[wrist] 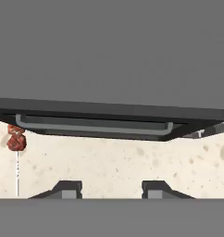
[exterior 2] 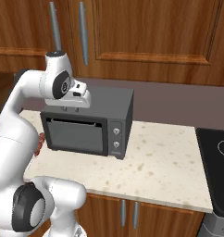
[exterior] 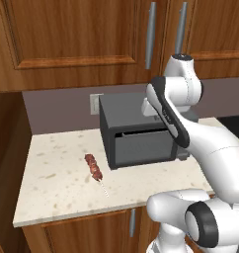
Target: Store the kebab skewer in the freezer for long-term storage. Close the freezer door after placing the cooked food.
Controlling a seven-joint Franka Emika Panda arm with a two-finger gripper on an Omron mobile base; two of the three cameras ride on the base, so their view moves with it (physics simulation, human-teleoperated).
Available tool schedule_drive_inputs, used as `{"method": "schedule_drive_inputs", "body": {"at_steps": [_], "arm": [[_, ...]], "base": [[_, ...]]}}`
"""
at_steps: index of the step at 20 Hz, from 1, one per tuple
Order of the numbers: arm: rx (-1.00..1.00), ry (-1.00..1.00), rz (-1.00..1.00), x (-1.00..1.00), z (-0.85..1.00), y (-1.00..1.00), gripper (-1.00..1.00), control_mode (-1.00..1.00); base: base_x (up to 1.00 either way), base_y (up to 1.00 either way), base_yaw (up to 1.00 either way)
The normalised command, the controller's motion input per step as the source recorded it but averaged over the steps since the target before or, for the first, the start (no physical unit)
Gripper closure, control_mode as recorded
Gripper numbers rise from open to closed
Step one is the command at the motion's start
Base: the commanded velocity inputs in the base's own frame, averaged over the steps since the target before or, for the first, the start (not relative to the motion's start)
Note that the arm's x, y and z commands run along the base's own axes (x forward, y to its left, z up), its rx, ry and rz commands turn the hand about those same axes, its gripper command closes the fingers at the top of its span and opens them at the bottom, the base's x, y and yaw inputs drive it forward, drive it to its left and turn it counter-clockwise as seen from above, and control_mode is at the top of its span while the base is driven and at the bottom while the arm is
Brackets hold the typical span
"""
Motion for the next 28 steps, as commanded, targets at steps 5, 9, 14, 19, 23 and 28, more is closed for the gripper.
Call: {"method": "schedule_drive_inputs", "body": {"at_steps": [5, 9, 14, 19, 23, 28], "arm": [[0.00, -0.01, 0.00, -0.21, -0.01, 0.10, -1.00, -1.00], [0.00, -0.05, 0.00, -0.28, -0.13, 0.53, -1.00, -1.00], [0.00, 0.00, 0.00, -0.24, -0.18, 0.63, -1.00, -1.00], [-0.01, 0.04, 0.12, -0.23, -0.25, 0.51, -1.00, -1.00], [-0.01, 0.12, 0.17, -0.06, -0.37, 0.67, -1.00, -1.00], [0.00, 0.16, 0.15, 0.00, -0.38, 0.64, -1.00, -1.00]], "base": [[0.00, 0.00, 0.00], [0.00, 0.00, 0.00], [0.00, 0.00, 0.00], [0.00, 0.00, 0.00], [0.00, 0.00, 0.00], [0.00, 0.00, 0.00]]}}
